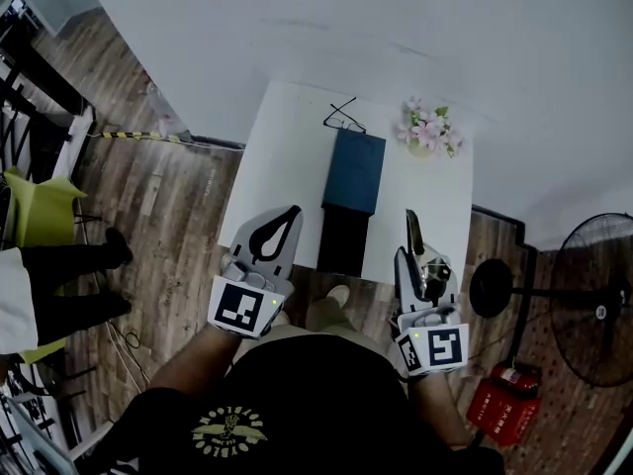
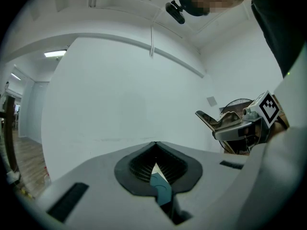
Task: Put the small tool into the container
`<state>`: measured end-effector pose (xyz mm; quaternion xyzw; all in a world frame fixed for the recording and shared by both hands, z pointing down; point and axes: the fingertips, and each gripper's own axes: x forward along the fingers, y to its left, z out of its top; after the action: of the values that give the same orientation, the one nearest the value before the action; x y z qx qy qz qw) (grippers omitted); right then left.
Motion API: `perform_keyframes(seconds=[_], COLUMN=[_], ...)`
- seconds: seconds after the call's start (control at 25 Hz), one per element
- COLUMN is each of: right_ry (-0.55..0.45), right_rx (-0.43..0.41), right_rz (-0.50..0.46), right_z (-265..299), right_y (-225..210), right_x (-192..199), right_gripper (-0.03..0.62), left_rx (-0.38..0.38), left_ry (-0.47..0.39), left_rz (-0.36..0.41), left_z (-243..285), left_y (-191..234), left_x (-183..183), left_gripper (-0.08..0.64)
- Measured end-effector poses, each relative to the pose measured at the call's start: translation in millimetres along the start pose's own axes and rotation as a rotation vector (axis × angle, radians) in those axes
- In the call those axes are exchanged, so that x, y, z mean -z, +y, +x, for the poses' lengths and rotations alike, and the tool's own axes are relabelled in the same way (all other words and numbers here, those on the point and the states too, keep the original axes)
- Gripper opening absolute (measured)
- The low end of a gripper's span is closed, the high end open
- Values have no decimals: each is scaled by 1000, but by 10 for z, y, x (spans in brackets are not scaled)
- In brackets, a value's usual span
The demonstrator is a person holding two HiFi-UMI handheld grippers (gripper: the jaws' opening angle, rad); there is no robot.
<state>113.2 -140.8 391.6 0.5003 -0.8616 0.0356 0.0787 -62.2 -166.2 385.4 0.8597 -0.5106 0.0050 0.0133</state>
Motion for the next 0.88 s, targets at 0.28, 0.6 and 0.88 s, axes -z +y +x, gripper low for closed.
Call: perform_keyframes(seconds=[0.28,0.6,0.88], right_ry=[-7,-27,-41], right_rx=[-33,-79,-134], right_rz=[-6,3,46], right_z=[183,306,432], right_y=[-264,-685,-997], right_x=[-71,-149,-150], right_gripper=[109,109,109], left_rx=[-42,-110,-156], left_ry=[-7,-30,-98], left_rz=[1,21,62], left_z=[273,583,760], left_y=[39,-20,-144], left_x=[-59,-176,-357], left_gripper=[6,6,6])
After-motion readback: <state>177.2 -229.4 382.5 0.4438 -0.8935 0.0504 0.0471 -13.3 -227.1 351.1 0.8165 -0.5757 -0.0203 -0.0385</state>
